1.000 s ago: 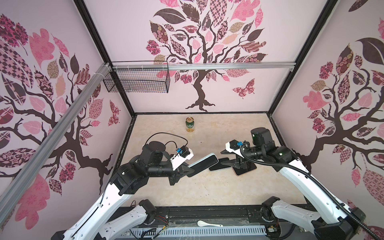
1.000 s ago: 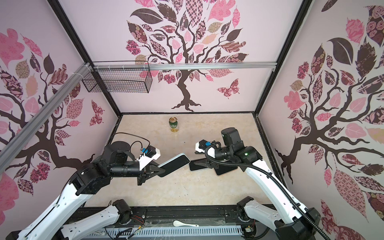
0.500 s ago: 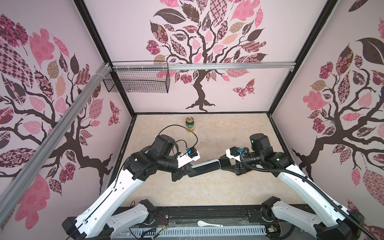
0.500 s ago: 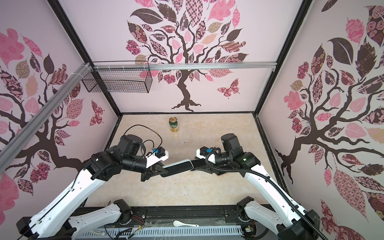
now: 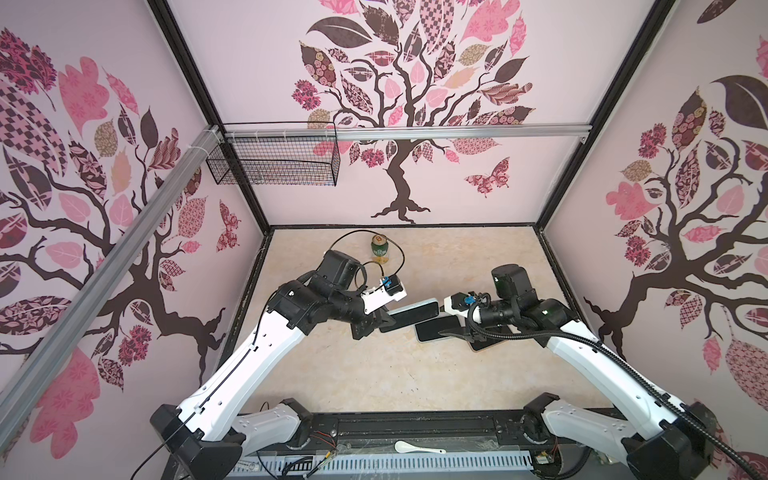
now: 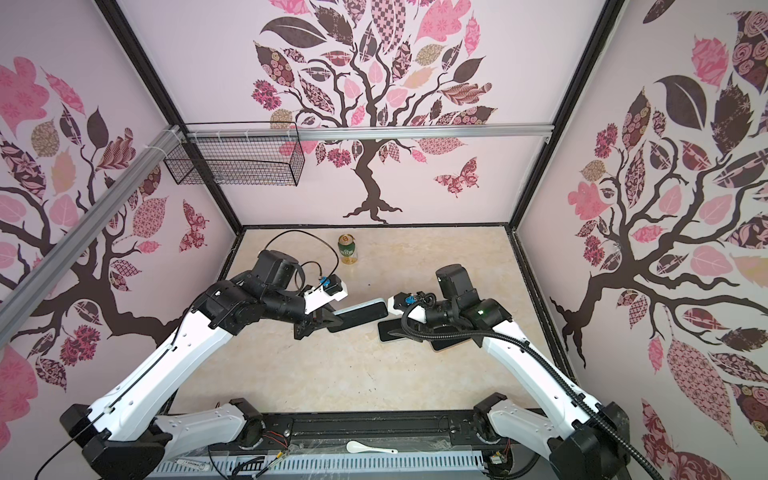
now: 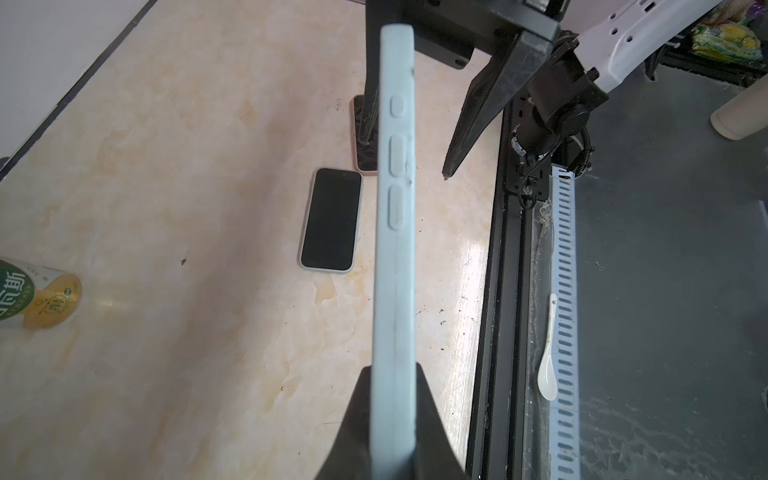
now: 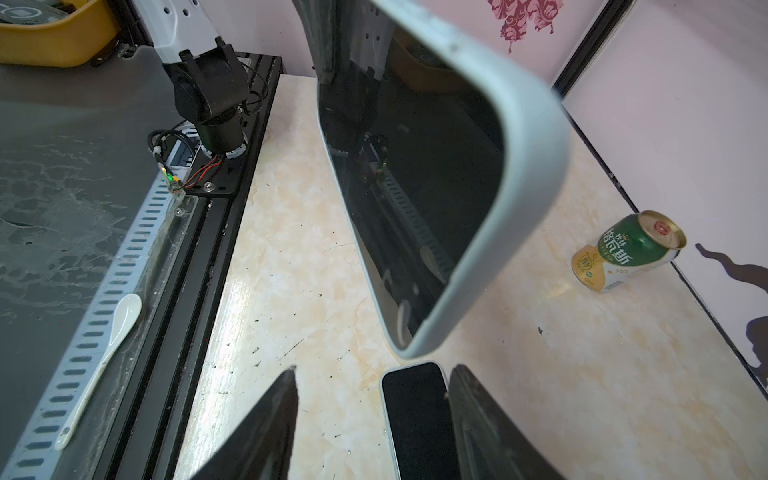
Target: Take the phone out of the phone case
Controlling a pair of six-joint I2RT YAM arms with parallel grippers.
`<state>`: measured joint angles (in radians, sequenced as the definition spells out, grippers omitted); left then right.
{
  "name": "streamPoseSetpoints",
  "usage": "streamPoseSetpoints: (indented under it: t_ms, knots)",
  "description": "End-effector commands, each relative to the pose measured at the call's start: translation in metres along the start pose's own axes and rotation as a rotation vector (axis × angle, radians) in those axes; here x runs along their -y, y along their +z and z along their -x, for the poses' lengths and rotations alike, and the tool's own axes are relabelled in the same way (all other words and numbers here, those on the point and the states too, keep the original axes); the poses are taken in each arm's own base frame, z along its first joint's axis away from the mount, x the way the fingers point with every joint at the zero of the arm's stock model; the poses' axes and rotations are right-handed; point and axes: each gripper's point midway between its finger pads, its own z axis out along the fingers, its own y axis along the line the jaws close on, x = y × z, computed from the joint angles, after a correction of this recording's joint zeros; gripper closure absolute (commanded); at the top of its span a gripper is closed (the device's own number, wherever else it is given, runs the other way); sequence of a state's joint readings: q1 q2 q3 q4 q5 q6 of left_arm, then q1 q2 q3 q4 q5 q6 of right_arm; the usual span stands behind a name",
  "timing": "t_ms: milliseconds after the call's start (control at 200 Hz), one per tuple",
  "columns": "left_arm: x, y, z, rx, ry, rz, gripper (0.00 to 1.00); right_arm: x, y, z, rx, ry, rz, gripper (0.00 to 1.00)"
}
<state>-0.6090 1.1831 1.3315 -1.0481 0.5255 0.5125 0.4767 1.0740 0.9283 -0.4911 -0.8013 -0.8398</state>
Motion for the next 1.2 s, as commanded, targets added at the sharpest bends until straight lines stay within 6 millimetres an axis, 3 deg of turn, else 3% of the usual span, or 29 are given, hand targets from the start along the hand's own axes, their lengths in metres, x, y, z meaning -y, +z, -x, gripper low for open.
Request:
streamPoseSetpoints:
  t_ms: [0, 405, 530, 605, 815, 1195]
  knots:
    - [-0.012, -0.007, 0.017, 0.060, -0.027, 0.065, 1.00, 0.008, 0.001, 0.006, 0.010, -0.045, -0.018, 0.35]
    - [-0.007, 0.007, -0.024, -0.061, -0.125, 0.092, 1.00, 0.009, 0.012, -0.005, 0.007, -0.040, 0.001, 0.27]
    - [-0.005, 0.005, -0.016, -0.021, -0.145, 0.078, 1.00, 0.009, 0.017, -0.009, 0.018, -0.034, 0.012, 0.25]
    - [0.008, 0.005, -0.012, 0.009, -0.073, 0.010, 1.00, 0.009, 0.019, -0.008, 0.027, -0.030, 0.023, 0.24]
    - [0.011, 0.005, -0.013, 0.009, 0.058, -0.050, 1.00, 0.005, 0.024, -0.005, 0.028, -0.055, 0.049, 0.23]
    - [0.014, 0.003, -0.015, 0.004, 0.121, -0.090, 1.00, -0.004, 0.027, -0.006, -0.001, -0.063, 0.071, 0.36]
